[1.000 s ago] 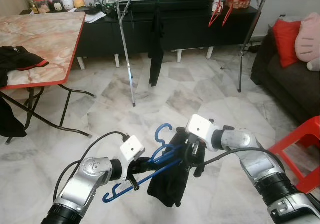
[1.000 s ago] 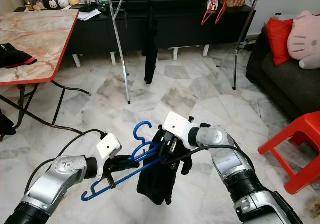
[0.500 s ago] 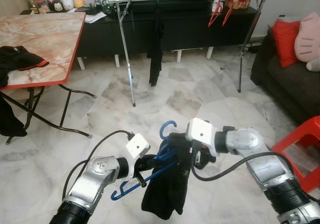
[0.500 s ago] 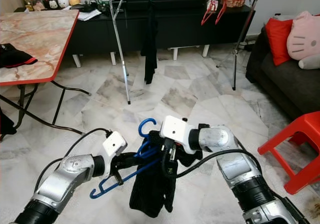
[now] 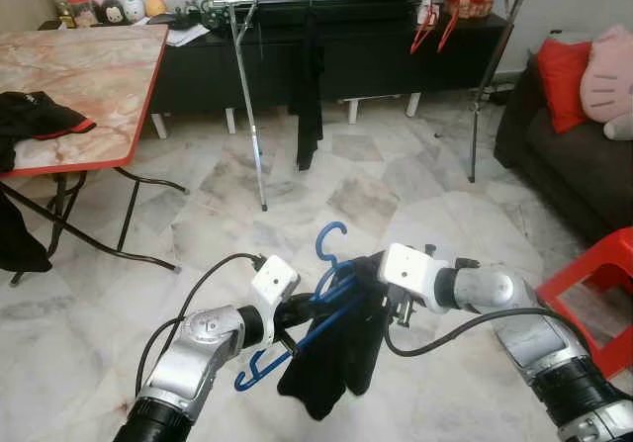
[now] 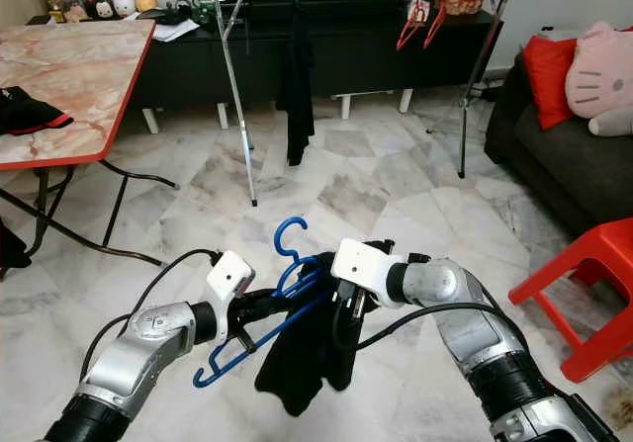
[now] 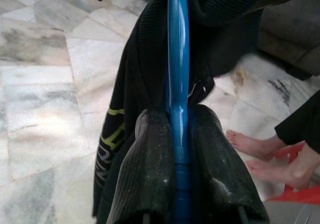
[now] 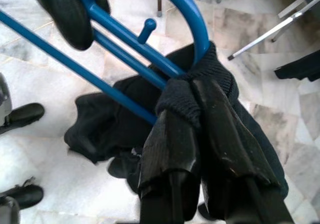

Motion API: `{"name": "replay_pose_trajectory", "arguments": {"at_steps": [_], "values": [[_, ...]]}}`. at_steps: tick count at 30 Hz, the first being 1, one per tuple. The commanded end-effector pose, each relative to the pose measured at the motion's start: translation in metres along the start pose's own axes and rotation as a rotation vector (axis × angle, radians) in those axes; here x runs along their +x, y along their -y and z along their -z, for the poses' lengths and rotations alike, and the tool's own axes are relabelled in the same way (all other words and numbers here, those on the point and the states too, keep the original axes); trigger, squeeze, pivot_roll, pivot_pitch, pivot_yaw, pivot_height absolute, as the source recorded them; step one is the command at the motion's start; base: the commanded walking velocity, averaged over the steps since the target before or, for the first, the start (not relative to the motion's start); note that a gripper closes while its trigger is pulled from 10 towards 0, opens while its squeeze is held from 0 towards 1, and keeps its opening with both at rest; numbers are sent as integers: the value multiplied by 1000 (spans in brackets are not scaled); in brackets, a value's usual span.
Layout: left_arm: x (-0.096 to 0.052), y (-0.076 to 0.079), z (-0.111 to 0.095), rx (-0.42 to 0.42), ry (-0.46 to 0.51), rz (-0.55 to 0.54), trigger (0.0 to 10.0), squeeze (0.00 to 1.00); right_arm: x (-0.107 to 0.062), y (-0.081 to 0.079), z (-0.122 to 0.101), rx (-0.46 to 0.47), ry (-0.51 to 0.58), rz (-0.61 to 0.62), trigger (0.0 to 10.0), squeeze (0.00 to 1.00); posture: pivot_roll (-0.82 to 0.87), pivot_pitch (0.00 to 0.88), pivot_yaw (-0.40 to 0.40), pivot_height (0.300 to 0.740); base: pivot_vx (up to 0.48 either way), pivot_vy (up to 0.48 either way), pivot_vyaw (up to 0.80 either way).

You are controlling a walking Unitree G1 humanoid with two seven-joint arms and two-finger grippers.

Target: Hang hanger

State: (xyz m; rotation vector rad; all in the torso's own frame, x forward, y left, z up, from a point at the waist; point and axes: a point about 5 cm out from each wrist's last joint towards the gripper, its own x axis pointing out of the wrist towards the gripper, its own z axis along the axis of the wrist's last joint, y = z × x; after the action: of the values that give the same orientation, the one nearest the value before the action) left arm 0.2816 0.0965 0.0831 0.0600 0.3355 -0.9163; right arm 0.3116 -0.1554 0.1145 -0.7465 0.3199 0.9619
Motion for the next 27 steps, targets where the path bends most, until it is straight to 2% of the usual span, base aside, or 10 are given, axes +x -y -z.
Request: {"name": "replay_pose_trajectory", "arguments": {"at_steps": [1,4,7,13,16,20,27], "values": [[1,-2,-17,26,78,0,10000,0,0,9,-11,-26,39,43,10000,0,-91,0,-38,740,0,0,0],[2,0,-17,19,81,14,10000,0,1,14,-15,-38,66,85,10000,0,-91,0,-38,740,0,0,0],[3,7,-15,12,74,67,10000,0,-1,20,-28,-42,145,118,10000,0,-91,0,-38,740,0,0,0],[0,16,-9,20,23,171,10000,0,-1,23,-36,-75,182,135,10000,0,-94,0,-37,740,0,0,0],[-1,18,-8,25,12,196,10000,0,1,14,-40,-73,211,49,10000,0,-93,0,-37,740,0,0,0],[1,17,-10,24,25,179,10000,0,3,0,-44,-67,232,-52,10000,0,-91,0,-37,740,0,0,0],[2,15,-11,29,31,152,10000,0,1,-4,-39,-66,205,-83,10000,0,-92,0,-37,740,0,0,0]]}}
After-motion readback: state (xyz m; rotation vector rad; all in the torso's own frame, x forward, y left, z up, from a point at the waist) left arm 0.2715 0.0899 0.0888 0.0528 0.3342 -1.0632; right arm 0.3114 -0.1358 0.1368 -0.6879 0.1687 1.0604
